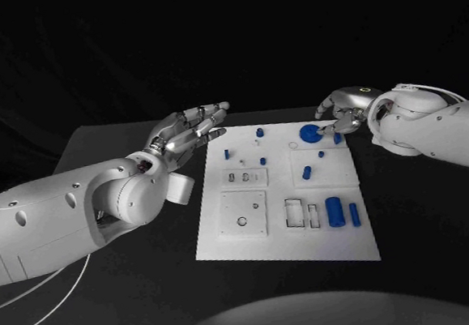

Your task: Assemble the parts on the task board

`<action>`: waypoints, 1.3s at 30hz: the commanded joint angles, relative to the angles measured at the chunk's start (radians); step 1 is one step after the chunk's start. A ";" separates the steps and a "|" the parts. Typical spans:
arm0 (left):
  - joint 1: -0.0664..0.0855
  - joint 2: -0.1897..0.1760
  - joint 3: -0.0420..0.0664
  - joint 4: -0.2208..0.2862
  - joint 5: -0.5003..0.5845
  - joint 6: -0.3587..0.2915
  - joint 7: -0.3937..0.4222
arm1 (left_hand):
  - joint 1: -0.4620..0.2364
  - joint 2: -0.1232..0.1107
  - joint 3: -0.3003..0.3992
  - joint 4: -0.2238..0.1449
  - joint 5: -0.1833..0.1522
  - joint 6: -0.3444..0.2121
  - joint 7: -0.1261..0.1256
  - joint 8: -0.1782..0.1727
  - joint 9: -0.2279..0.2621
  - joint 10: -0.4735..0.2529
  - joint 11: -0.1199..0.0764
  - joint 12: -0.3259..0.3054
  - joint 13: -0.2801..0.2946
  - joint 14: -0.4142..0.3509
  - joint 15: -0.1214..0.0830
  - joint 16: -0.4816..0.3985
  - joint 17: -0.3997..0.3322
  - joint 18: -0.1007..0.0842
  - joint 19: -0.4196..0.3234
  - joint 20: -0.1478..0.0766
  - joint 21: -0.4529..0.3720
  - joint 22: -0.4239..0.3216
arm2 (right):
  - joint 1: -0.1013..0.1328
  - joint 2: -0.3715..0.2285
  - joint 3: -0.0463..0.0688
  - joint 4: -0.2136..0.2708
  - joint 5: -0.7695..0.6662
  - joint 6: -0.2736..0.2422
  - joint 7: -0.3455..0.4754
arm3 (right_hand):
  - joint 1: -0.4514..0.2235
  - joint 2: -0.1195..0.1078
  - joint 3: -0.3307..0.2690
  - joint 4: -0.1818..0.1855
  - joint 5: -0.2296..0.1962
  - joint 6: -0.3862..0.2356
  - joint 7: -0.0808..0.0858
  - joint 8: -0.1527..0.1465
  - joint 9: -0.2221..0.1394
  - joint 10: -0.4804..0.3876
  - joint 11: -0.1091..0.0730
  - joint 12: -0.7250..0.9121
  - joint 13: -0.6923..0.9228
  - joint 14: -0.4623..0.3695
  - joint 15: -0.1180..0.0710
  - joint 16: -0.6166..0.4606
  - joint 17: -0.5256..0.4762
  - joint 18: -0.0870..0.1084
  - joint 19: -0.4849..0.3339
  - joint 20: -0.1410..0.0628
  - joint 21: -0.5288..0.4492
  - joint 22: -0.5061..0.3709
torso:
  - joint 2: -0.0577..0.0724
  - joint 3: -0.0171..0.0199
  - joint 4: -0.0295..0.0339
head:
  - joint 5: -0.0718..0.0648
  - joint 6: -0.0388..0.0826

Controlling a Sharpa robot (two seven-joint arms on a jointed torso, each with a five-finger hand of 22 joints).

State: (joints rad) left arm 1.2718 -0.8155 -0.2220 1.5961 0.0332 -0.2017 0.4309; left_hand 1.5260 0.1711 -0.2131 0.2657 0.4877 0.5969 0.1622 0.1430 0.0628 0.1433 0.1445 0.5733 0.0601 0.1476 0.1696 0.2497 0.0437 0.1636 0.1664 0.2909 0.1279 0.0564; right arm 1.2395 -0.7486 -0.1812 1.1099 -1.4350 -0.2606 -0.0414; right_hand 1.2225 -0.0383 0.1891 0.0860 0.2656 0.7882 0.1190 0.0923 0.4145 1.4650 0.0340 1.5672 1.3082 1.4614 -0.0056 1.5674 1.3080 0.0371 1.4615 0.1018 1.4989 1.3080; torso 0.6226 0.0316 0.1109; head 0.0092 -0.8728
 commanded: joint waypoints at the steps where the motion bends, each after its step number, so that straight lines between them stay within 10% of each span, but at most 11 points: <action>1: 0.000 0.001 0.001 0.001 -0.007 0.015 0.014 | 0.009 0.000 0.008 0.000 0.007 0.005 0.001 0.005 0.001 0.003 0.000 0.003 0.001 0.006 -0.001 0.003 0.001 -0.020 0.007 0.003 0.007 0.002 | -0.002 0.003 0.000 -0.005 -0.037 0.056 -0.032 | -0.010 -0.002 -0.004 0.003 0.004 -0.008 0.002 -0.006 0.002 0.106 0.009 0.004 0.263 0.109 0.003 0.003 0.263 -0.011 0.017 0.006 0.005 0.215 | 0.000 -0.0008 0.0012 | 0.003 0.000; 39: 0.000 0.001 0.001 -0.005 -0.007 0.025 0.004 | 0.012 -0.002 0.011 -0.001 0.011 0.008 0.003 0.007 0.001 0.005 0.002 0.006 0.001 0.007 0.000 0.006 0.001 -0.023 0.009 0.003 0.008 0.002 | -0.010 0.064 0.000 -0.046 -0.071 0.077 -0.057 | 0.002 -0.003 0.004 -0.017 0.044 -0.037 0.003 -0.008 0.032 0.106 0.012 0.004 0.263 0.109 0.007 0.003 0.263 -0.012 0.022 0.012 0.007 0.220 | 0.000 -0.0003 0.0007 | -0.001 0.000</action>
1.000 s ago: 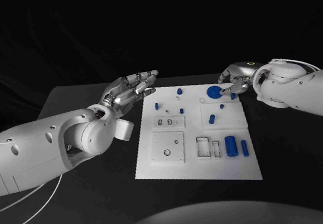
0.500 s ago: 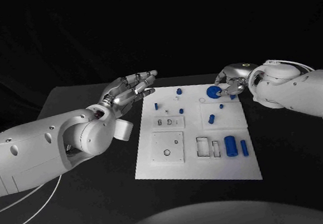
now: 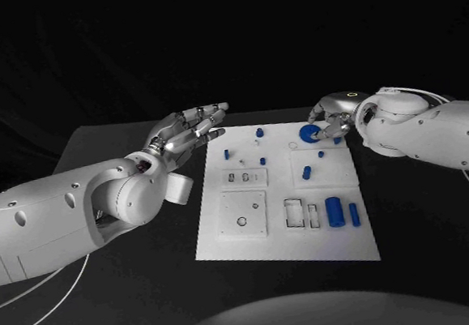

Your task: Assemble the parts on the task board

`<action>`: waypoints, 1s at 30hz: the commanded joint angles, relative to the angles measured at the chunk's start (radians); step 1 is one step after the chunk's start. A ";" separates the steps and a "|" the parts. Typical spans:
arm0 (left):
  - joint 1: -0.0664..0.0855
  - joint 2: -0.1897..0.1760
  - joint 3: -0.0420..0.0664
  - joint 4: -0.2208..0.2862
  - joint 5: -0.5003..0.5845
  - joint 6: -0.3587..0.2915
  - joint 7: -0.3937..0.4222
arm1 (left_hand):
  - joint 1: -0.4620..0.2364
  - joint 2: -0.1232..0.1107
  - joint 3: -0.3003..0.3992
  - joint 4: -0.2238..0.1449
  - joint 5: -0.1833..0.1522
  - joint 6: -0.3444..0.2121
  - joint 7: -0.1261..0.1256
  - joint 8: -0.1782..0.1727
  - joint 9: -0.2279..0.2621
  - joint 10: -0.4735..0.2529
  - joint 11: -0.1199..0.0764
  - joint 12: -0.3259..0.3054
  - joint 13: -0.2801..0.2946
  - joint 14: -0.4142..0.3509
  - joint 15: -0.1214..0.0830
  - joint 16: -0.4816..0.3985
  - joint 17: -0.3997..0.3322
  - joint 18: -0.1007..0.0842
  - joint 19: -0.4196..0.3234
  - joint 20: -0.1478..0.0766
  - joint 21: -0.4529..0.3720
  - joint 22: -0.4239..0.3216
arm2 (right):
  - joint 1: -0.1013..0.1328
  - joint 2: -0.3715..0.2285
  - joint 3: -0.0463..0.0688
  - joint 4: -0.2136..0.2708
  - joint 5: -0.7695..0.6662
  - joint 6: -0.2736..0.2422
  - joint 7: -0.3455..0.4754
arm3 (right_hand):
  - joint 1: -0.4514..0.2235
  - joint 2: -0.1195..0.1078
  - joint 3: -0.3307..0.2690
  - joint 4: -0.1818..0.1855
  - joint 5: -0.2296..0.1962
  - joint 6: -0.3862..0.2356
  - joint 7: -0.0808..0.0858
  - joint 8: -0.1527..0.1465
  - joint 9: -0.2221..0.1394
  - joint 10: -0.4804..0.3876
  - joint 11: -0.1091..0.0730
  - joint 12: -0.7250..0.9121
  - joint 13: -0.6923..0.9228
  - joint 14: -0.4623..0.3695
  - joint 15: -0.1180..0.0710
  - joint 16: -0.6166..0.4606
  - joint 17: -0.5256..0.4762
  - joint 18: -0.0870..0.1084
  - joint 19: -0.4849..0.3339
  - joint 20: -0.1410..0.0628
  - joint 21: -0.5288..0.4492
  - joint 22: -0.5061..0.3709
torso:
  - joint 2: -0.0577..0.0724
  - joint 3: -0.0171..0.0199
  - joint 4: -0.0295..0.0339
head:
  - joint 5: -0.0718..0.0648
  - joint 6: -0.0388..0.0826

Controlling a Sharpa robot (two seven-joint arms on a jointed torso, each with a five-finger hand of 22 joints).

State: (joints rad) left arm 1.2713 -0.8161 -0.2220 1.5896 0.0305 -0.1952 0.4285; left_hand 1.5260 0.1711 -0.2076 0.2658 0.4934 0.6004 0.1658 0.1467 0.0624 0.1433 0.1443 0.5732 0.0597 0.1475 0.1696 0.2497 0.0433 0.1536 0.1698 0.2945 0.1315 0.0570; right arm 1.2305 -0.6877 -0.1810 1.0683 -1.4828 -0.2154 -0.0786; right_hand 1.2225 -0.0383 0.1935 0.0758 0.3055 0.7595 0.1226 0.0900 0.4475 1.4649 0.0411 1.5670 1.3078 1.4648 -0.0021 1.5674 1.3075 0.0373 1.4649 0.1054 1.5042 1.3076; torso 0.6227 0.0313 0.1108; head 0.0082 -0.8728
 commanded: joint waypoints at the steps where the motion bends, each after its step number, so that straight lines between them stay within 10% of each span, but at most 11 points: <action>1: 0.000 0.001 0.001 0.002 -0.005 0.018 0.006 | 0.012 -0.002 0.005 -0.001 0.006 0.007 -0.001 0.004 0.002 0.005 0.002 0.007 0.001 0.007 0.001 0.006 0.002 -0.013 0.006 -0.001 0.005 0.001 | -0.001 0.004 0.000 -0.006 -0.024 0.035 -0.021 | 0.003 -0.003 0.000 -0.008 0.006 -0.009 0.000 -0.006 -0.001 0.106 0.005 0.004 0.263 0.106 0.004 0.003 0.263 -0.012 0.019 0.009 0.002 0.221 | 0.000 -0.0003 0.0006 | 0.000 0.000; 30: 0.000 0.004 0.001 0.003 -0.016 0.023 0.011 | 0.015 -0.004 0.007 -0.002 0.007 0.017 0.000 0.009 0.003 0.007 0.003 0.009 0.001 0.009 0.003 0.010 0.002 -0.015 0.009 -0.001 0.006 0.002 | -0.010 0.032 0.000 -0.038 -0.034 0.058 -0.018 | 0.011 -0.003 0.014 -0.022 0.042 0.045 -0.005 0.014 0.008 0.106 0.003 0.004 0.263 0.106 0.004 0.003 0.263 -0.012 0.017 0.010 -0.001 0.222 | -0.001 -0.0002 0.0003 | 0.004 0.000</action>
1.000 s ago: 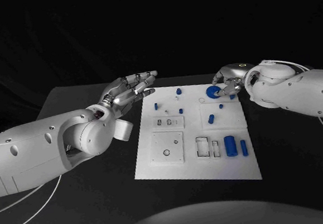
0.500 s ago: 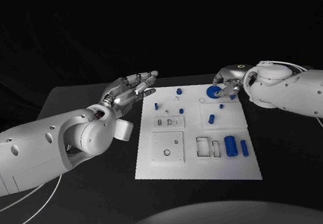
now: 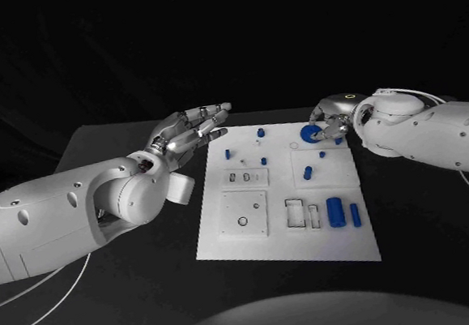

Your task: Assemble the parts on the task board

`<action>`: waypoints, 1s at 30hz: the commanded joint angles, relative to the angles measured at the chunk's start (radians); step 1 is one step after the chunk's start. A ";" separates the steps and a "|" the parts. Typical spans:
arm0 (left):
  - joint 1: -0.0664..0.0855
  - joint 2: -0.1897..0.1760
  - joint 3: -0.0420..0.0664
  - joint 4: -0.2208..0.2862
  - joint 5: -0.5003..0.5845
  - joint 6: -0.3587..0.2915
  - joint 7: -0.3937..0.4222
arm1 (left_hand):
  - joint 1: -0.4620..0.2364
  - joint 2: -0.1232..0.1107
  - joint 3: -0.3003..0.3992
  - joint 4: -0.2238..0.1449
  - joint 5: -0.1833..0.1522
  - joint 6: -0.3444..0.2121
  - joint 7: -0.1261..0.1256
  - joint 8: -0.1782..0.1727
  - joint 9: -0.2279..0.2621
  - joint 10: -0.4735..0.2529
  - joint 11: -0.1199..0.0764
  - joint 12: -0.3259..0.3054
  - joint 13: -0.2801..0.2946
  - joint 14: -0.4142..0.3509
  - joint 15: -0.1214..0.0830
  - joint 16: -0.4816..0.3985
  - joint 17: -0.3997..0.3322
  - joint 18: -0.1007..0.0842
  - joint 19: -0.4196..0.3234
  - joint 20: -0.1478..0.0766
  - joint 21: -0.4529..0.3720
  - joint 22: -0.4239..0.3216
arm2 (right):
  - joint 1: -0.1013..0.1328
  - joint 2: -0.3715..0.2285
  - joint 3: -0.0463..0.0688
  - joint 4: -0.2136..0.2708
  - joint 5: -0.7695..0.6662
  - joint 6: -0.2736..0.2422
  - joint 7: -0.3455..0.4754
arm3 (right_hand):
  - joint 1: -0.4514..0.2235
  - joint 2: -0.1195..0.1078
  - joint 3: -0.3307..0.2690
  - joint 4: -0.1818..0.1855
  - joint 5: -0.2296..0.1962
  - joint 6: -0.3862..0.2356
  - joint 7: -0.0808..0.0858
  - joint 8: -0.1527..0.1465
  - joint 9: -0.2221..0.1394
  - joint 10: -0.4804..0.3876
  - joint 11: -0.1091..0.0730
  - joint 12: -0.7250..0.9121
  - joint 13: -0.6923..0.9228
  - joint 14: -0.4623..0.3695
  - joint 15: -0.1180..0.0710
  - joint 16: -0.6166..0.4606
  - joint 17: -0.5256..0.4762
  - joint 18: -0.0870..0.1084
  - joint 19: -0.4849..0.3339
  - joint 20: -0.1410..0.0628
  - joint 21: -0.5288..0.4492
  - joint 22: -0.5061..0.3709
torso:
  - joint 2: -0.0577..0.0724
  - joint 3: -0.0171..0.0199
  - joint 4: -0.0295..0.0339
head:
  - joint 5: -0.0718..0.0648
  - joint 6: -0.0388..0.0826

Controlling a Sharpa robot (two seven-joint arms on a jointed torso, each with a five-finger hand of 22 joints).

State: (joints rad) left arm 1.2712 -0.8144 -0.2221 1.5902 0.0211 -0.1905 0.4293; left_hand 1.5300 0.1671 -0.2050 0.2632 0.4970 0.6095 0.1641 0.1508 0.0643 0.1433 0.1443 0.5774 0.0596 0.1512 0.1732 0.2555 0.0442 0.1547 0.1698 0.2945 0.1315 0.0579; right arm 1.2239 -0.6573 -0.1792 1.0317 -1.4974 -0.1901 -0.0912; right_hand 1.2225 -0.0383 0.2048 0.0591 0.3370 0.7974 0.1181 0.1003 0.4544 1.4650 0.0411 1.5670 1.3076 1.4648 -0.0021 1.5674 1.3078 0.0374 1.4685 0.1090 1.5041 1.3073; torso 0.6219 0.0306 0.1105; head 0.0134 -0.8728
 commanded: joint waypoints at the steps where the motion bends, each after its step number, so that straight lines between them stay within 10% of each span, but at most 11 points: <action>1: 0.000 0.002 0.001 0.002 -0.006 0.019 0.010 | 0.011 0.000 0.005 0.000 0.003 0.008 0.002 0.005 0.001 0.007 0.003 0.005 0.001 0.005 -0.001 0.004 0.001 -0.016 0.009 -0.001 0.006 0.001 | -0.004 0.002 -0.002 -0.002 -0.021 0.033 -0.006 | 0.013 -0.004 0.003 -0.007 0.012 0.007 0.000 0.003 0.001 0.106 0.003 0.004 0.263 0.106 0.003 0.003 0.263 -0.012 0.014 0.006 -0.001 0.223 | 0.000 0.0005 0.0005 | -0.001 0.000; 30: 0.000 0.000 0.001 0.004 -0.007 0.016 0.010 | 0.010 -0.002 0.005 0.001 0.003 0.010 0.003 0.007 0.001 0.008 0.004 0.007 0.001 0.008 0.001 0.009 0.001 -0.018 0.011 -0.001 0.008 0.002 | -0.004 -0.014 -0.002 0.011 -0.012 -0.037 0.042 | 0.012 -0.037 0.043 -0.036 0.182 0.112 0.007 0.064 0.071 0.106 0.014 0.004 0.263 0.106 0.011 0.003 0.263 -0.020 0.044 0.011 0.019 0.239 | -0.002 -0.0009 0.0007 | 0.011 0.000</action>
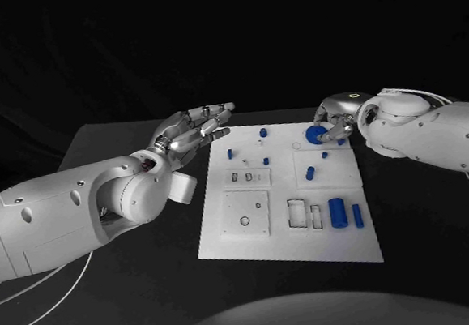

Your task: Assemble the parts on the task board

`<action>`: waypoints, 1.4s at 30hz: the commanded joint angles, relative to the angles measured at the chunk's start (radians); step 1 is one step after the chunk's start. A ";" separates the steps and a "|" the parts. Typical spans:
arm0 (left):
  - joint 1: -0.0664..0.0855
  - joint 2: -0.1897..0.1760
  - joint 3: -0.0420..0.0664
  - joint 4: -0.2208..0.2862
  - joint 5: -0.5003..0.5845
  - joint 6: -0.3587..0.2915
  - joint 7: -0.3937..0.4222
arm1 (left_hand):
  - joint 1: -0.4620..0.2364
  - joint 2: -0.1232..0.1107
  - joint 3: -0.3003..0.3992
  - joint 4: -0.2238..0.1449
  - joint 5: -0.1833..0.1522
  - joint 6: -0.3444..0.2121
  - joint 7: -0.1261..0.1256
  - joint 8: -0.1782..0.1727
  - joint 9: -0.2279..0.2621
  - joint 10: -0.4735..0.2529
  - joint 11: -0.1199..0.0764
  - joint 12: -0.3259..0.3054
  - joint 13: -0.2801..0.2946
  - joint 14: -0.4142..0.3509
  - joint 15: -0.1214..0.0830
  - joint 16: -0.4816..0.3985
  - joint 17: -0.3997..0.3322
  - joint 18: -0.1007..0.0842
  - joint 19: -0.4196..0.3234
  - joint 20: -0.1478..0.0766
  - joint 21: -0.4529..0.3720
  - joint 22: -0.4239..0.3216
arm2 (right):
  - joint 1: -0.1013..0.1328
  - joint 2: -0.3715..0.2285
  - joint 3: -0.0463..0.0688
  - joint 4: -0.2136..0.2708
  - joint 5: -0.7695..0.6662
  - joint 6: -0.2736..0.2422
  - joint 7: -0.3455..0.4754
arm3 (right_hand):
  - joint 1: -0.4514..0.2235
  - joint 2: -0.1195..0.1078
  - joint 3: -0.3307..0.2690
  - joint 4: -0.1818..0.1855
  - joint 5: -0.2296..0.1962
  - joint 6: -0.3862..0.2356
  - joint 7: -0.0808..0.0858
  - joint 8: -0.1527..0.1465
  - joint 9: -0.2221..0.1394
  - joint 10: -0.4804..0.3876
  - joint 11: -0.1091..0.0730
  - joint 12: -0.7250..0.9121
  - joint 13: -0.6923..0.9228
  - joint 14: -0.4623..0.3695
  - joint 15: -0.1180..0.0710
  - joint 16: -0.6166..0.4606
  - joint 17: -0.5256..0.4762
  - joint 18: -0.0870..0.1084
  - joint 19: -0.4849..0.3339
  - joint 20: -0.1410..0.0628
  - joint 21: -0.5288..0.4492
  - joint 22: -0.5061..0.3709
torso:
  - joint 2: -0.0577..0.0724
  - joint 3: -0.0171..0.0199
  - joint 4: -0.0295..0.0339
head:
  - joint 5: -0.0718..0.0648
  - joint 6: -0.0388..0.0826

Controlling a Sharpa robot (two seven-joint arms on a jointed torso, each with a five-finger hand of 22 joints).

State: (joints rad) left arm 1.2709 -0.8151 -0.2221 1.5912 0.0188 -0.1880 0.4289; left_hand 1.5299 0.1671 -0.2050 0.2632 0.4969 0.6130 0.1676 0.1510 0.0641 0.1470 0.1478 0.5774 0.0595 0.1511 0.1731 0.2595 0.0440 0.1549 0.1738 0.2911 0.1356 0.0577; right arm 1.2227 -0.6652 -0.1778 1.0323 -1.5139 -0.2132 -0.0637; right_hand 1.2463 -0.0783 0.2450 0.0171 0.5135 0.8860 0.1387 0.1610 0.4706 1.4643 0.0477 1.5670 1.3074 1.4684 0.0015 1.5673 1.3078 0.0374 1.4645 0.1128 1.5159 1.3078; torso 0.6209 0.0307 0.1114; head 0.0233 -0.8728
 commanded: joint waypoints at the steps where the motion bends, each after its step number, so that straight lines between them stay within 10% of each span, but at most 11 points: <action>1: 0.000 0.000 0.001 0.003 -0.004 0.013 0.010 | 0.009 -0.002 0.005 0.002 0.003 0.007 0.000 0.007 0.002 0.005 0.001 0.008 0.001 0.008 0.002 0.006 0.002 -0.019 0.008 0.003 0.004 0.002 | 0.000 -0.009 -0.003 0.016 0.010 -0.017 0.016 | -0.011 0.003 0.004 0.006 0.007 0.025 -0.014 0.004 0.056 0.107 0.008 0.004 0.263 0.102 0.007 0.003 0.263 -0.021 0.051 0.007 0.010 0.240 | -0.001 -0.0009 -0.0004 | 0.001 0.000; 17: 0.000 0.009 0.000 -0.002 -0.004 0.010 0.007 | 0.003 -0.001 0.005 0.010 0.002 0.009 0.001 0.010 0.002 0.006 0.002 0.011 0.001 0.009 0.004 0.008 0.002 -0.022 0.009 0.003 0.005 0.002 | 0.077 -0.010 -0.002 0.119 0.053 0.015 0.008 | -0.013 0.003 0.007 0.008 0.009 0.037 -0.013 0.009 0.062 0.107 0.013 0.004 0.263 0.102 0.010 0.003 0.263 -0.021 0.051 0.009 0.010 0.240 | 0.002 0.0000 -0.0009 | -0.003 0.000; 42: 0.001 0.018 0.001 0.000 -0.004 0.005 0.004 | 0.001 -0.002 0.004 0.011 0.002 0.011 0.001 0.011 0.002 0.008 0.002 0.013 0.001 0.010 0.005 0.010 0.002 -0.023 0.011 0.003 0.006 0.002 | 0.065 0.190 -0.001 0.017 0.042 0.081 0.015 | -0.009 0.006 0.014 0.006 0.004 0.042 -0.011 0.008 0.062 0.107 0.016 0.004 0.263 0.102 0.014 0.003 0.263 -0.020 0.048 0.012 0.007 0.239 | 0.003 0.0028 0.0077 | -0.007 0.000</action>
State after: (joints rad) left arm 1.2712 -0.7992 -0.2224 1.5878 0.0184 -0.1891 0.4269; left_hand 1.5299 0.1671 -0.2008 0.2674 0.4968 0.6166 0.1712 0.1582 0.0646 0.1470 0.1478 0.5841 0.0594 0.1546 0.1767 0.2641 0.0444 0.1399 0.1770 0.2944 0.1356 0.0582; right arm 1.2882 -0.4789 -0.1788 1.0538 -1.4589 -0.1657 -0.0551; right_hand 1.2319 -0.0819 0.2513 0.0237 0.5165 0.9113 0.1389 0.1623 0.4706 1.4668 0.0574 1.5669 1.3080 1.4683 0.0089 1.5673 1.3074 0.0218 1.4662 0.1184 1.5274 1.3074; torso 0.6237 0.0322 0.1165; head 0.0158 -0.8727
